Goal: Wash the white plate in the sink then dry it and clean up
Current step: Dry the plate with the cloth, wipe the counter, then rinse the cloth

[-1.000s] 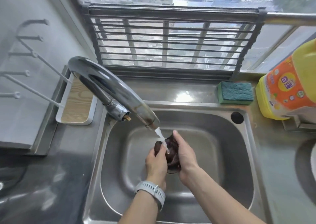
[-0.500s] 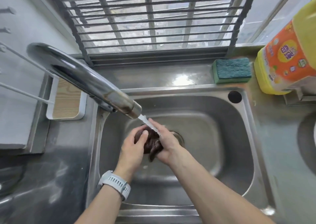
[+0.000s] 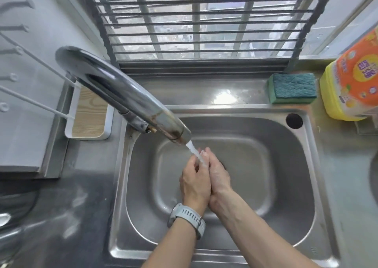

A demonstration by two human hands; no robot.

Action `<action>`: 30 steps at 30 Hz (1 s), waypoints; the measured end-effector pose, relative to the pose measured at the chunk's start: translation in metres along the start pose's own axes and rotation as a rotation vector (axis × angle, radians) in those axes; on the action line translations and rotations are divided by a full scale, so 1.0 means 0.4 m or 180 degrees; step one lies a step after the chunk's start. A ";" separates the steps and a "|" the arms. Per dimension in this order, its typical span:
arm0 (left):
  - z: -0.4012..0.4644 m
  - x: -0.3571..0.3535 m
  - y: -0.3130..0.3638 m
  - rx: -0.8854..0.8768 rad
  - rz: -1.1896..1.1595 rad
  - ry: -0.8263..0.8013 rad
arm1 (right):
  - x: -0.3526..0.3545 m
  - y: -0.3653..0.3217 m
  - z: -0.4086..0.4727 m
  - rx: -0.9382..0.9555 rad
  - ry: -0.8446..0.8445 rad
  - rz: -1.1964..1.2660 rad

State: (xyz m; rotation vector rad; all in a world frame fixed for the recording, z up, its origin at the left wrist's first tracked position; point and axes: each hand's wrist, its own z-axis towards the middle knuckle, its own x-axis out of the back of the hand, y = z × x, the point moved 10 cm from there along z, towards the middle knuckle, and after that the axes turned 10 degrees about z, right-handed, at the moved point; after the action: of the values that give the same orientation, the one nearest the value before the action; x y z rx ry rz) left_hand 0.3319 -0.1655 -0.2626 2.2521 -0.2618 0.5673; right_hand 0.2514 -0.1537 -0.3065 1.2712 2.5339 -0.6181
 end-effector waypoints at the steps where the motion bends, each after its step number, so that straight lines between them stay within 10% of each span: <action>1: -0.002 0.003 -0.010 0.0192 -0.0084 0.0042 | -0.002 -0.003 -0.001 0.0017 0.0052 -0.0108; 18: 0.021 -0.024 -0.089 0.0912 -0.0724 0.0262 | -0.052 -0.060 0.001 0.0539 0.0003 -0.3269; 30: 0.039 -0.049 -0.110 0.0875 -0.0810 0.0305 | -0.020 -0.050 -0.005 0.0226 0.0203 -0.1855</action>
State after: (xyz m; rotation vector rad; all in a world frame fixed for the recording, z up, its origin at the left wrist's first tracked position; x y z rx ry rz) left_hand 0.3352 -0.1474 -0.3098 2.4628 0.1601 0.6012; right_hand 0.2399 -0.1691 -0.2963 0.5549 2.9655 -0.7902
